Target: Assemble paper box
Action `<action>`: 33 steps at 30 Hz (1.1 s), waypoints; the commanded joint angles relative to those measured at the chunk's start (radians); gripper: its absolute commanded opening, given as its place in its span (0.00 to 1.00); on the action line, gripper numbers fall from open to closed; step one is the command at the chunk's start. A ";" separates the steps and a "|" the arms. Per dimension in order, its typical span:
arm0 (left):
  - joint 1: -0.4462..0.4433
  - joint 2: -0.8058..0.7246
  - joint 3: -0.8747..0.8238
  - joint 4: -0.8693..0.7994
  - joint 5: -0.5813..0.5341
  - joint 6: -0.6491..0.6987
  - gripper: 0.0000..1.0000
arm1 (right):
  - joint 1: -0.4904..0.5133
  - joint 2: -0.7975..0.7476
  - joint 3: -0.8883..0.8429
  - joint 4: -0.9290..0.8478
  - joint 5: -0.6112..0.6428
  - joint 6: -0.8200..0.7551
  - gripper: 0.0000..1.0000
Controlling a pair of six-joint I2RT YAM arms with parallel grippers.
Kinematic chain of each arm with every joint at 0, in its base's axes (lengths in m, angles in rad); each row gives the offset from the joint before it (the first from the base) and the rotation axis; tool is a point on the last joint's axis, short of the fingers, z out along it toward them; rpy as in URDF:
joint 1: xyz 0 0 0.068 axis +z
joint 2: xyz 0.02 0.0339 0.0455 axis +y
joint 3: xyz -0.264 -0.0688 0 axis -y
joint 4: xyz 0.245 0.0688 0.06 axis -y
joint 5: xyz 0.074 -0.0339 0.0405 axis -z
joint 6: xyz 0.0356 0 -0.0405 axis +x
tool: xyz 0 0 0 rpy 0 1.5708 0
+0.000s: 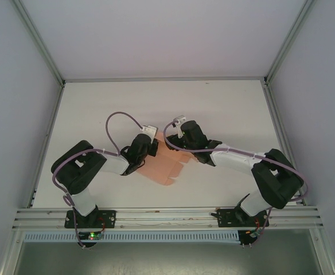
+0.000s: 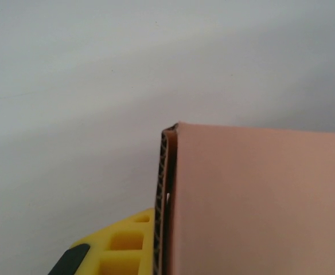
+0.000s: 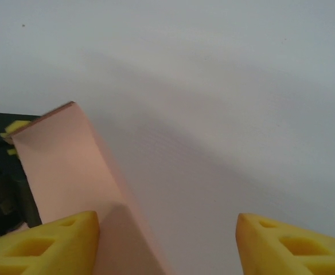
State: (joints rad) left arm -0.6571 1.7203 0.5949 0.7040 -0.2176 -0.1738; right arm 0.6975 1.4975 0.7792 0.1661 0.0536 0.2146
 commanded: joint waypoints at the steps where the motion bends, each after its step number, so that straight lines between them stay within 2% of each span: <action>1: 0.020 -0.127 -0.049 0.004 -0.067 -0.063 0.00 | -0.004 -0.114 -0.008 -0.206 0.104 -0.034 0.73; 4: 0.017 -0.249 -0.071 -0.126 -0.105 -0.101 0.00 | -0.015 -0.260 -0.027 -0.251 0.173 -0.024 0.84; 6: 0.015 -0.326 -0.075 -0.229 -0.118 -0.127 0.00 | -0.023 -0.350 -0.058 -0.264 0.191 -0.030 0.86; 9: 0.014 -0.428 -0.111 -0.277 -0.090 -0.145 0.00 | -0.039 -0.467 -0.119 -0.239 0.195 -0.052 0.88; 12: 0.013 -0.501 -0.106 -0.364 -0.090 -0.168 0.00 | -0.059 -0.521 -0.143 -0.220 0.148 -0.054 0.88; 17: 0.011 -0.558 -0.115 -0.389 -0.047 -0.193 0.00 | -0.058 -0.462 -0.142 -0.150 0.036 -0.056 0.87; 23: -0.003 -0.555 -0.112 -0.418 -0.055 -0.202 0.00 | -0.009 -0.340 -0.096 -0.019 0.027 -0.056 0.87; 30: -0.033 -0.543 -0.108 -0.409 -0.072 -0.207 0.00 | 0.097 -0.187 0.006 0.017 0.184 -0.070 0.89; 33: -0.043 -0.542 -0.106 -0.416 -0.099 -0.217 0.00 | 0.132 -0.141 0.021 0.045 0.306 -0.014 0.92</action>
State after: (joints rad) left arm -0.6590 1.1698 0.4881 0.2771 -0.3557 -0.3798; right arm 0.7780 1.3254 0.7521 0.1047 0.2752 0.1593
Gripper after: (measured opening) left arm 0.080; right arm 0.908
